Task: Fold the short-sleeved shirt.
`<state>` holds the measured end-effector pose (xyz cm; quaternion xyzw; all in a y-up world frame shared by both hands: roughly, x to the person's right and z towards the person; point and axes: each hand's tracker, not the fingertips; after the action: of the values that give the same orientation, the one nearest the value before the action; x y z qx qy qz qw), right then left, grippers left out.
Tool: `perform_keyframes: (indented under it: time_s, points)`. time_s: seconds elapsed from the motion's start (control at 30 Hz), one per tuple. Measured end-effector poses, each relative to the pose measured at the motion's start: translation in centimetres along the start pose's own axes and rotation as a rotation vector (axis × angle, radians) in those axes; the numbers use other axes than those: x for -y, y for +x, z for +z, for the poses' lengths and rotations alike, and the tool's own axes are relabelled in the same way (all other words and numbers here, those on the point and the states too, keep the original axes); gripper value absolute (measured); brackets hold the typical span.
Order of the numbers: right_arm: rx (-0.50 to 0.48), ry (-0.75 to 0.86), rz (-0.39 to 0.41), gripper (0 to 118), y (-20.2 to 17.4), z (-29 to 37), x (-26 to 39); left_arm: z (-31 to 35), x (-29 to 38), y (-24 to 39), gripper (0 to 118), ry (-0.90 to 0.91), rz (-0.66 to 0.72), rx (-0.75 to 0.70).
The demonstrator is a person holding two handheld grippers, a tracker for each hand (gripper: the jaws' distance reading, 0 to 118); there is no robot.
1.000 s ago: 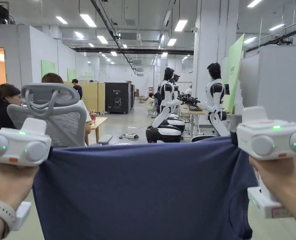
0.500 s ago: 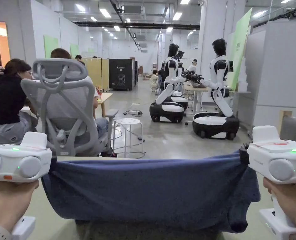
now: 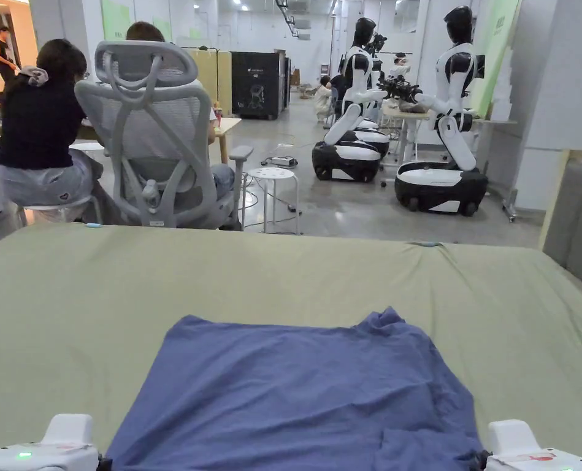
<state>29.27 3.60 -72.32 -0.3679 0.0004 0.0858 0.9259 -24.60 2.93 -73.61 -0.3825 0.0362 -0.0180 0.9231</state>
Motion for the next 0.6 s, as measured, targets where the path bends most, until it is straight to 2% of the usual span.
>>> perform_keyframes:
  time_s: [0.03,0.07,0.1,0.13,0.17,0.23,0.37,0.4,0.43,0.47,0.5,0.53,0.57,0.6]
  points:
    - [-0.014,-0.018,-0.017,9,0.1,-0.1,0.2,0.2,0.3,-0.1,26,0.014,0.012,0.005]
    - [-0.03,-0.038,-0.036,33,0.2,-0.2,0.2,0.5,0.5,0.0,60,0.021,0.015,-0.004]
    - [-0.047,-0.06,-0.06,67,0.2,0.1,0.0,1.0,0.5,0.0,83,0.03,0.016,-0.027]
    - [-0.015,-0.023,-0.059,96,-0.2,1.0,-0.2,1.0,0.3,-0.2,97,0.05,0.026,-0.037]
    - [0.008,0.034,-0.063,117,-0.7,2.0,-0.5,1.8,0.0,0.1,98,0.081,0.03,-0.031]
    - [0.004,0.126,-0.068,118,-2.5,4.5,-1.8,3.7,-0.9,1.6,97,0.17,0.031,0.013]
    - [-0.053,0.185,-0.061,114,-7.4,6.4,-3.9,5.1,-2.7,6.3,96,0.245,-0.027,0.018]
    - [-0.053,0.199,-0.055,109,-8.5,6.7,-4.1,5.4,-2.7,7.5,90,0.272,-0.029,0.042]
    - [-0.058,0.202,-0.052,94,-9.3,6.9,-4.2,5.9,-2.8,8.4,80,0.292,-0.041,0.069]
    - [-0.072,0.214,-0.051,50,-9.8,7.0,-4.2,6.2,-2.9,9.0,51,0.292,-0.06,0.075]
    - [-0.069,0.219,-0.05,11,-10.4,7.0,-4.2,6.4,-3.0,9.7,21,0.294,-0.105,0.074]
    - [-0.046,0.233,-0.041,1,-10.9,7.1,-4.1,8.2,-2.5,10.8,0,0.307,-0.14,0.056]
    - [-0.04,0.245,-0.033,1,-11.1,7.2,-4.0,8.5,-2.5,11.0,0,0.309,-0.147,0.061]
    - [-0.056,0.24,-0.032,0,-11.1,7.1,-3.9,8.5,-2.6,10.7,0,0.282,-0.164,0.128]
